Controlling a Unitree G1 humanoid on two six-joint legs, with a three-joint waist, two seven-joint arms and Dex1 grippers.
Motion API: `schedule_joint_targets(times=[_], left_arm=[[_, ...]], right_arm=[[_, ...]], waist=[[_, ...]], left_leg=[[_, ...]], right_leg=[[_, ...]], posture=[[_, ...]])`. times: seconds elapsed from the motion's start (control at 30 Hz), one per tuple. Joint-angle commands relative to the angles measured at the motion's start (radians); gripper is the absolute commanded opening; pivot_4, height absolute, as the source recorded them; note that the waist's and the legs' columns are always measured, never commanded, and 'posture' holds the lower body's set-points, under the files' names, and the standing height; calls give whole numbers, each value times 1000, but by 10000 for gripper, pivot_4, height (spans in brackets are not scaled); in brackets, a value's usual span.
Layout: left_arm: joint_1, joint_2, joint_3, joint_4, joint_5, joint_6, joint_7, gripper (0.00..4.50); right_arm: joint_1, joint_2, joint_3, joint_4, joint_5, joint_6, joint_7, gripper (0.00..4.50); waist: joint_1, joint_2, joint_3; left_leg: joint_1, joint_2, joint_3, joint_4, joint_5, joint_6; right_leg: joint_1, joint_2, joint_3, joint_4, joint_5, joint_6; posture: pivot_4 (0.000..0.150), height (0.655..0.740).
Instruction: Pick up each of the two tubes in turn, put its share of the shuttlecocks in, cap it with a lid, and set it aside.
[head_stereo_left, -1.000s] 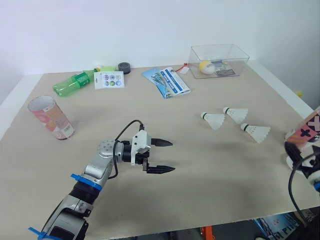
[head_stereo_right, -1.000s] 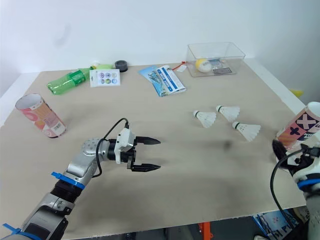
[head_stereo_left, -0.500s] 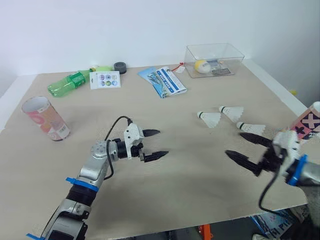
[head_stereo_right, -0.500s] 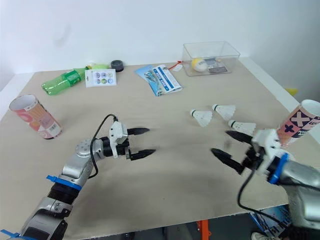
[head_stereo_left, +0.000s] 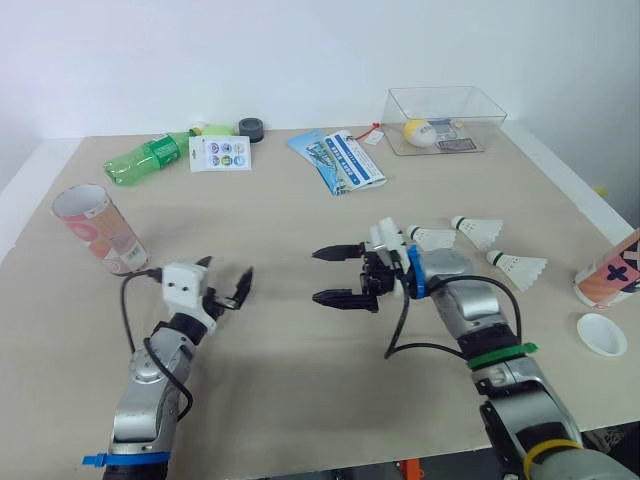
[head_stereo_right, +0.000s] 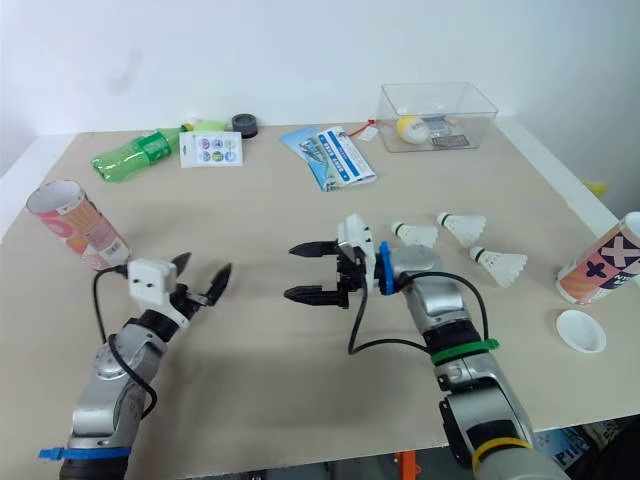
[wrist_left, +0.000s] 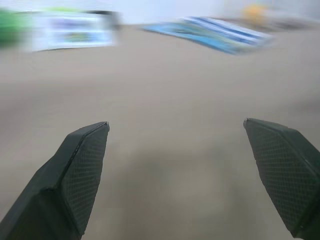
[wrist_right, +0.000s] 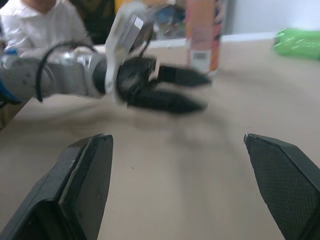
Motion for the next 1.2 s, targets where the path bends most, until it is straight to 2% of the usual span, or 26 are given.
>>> schedule_joint_targets(times=[0.03,0.17,0.3,0.47,0.63,1.07,1.2], left_arm=[[76,-68,79,-104,26,-5,162,45000],[91,-71,150,-75,32,-2,234,45000],[25,10,234,41,-15,4,216,45000],[-81,134,274,256,-51,-12,131,45000],[-161,213,263,441,-68,-35,39,45000],[-347,340,263,823,-76,-143,-69,45000],[-430,384,257,1010,-64,-218,-110,45000]], right_arm=[[-71,34,-17,100,-41,-108,7,44895],[-97,69,-30,164,-57,-157,2,44895],[-106,88,-40,188,-67,-181,-6,44895],[-94,88,-45,178,-79,-193,-30,44895],[-76,70,-56,143,-84,-183,-58,44895],[-21,15,-67,26,-82,-134,-101,44895],[-14,6,-67,4,-89,-127,-108,44895]], waist=[[-2,0,0],[-2,0,0],[-2,0,0],[-2,0,0],[-2,-1,0],[-2,0,-1],[-2,0,-1]], left_leg=[[0,0,1,0,0,0],[0,0,-1,0,0,0],[1,3,-1,0,1,-2],[1,4,-1,0,2,-2],[1,5,-1,0,2,-3],[6,5,0,0,3,-4],[7,5,0,-1,4,-6]], right_leg=[[0,0,0,0,0,1],[0,1,0,0,1,0],[0,6,-2,1,0,-3],[0,8,-2,2,1,-4],[0,7,-2,2,2,-6],[1,6,-4,4,3,-8],[1,8,-5,5,3,-8]], posture=[[1500,7400],[1500,7400],[1500,7400],[1500,7400],[1500,7400],[1500,7400],[1500,7400]])
